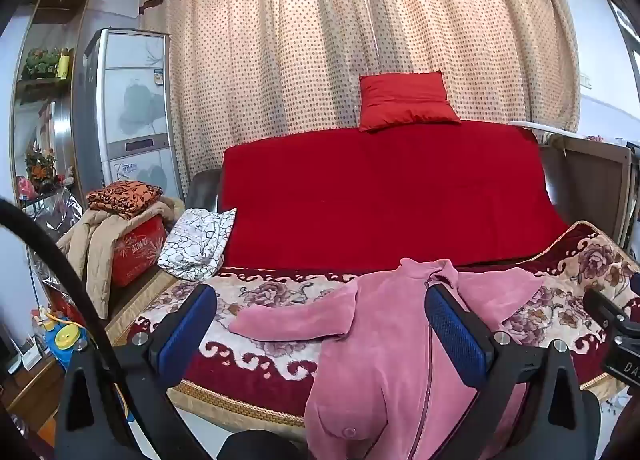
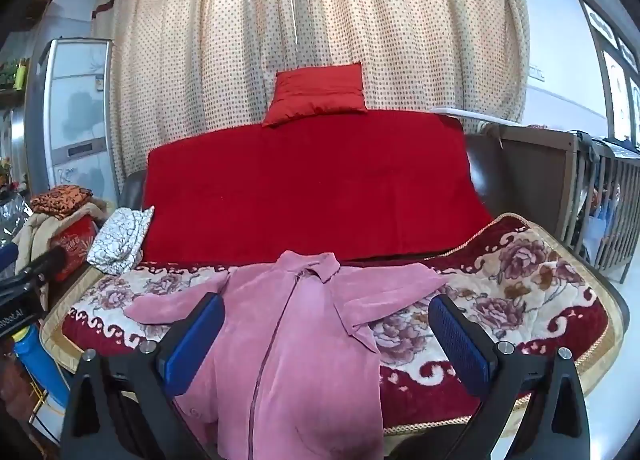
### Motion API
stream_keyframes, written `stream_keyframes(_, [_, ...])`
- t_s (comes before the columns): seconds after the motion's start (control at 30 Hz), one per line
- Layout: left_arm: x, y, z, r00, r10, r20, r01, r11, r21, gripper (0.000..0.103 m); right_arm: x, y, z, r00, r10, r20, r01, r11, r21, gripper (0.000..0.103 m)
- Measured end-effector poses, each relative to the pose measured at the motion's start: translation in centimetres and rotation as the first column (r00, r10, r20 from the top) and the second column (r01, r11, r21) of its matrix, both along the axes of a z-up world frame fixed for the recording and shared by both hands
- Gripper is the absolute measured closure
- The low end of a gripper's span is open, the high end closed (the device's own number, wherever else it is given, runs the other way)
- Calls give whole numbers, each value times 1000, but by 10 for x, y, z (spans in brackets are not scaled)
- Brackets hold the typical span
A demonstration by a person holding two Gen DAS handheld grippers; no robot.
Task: Fold large clothes
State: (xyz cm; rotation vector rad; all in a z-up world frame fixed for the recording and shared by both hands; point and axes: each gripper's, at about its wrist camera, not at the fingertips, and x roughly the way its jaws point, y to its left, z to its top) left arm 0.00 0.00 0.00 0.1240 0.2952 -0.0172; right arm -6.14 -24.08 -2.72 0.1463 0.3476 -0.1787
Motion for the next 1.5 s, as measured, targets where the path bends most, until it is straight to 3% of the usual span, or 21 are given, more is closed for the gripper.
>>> stream_keyframes(0.8, [3,-6,-7,998,-22,-54,23,999,23,0,22,11,-17,998,13,-57,-15,999,-43,0])
stream_keyframes(1.5, [6,-12,-15,996,-40,-77,43,998,40,0,23,15,-14,999,1,-49,-5,997,-79,0])
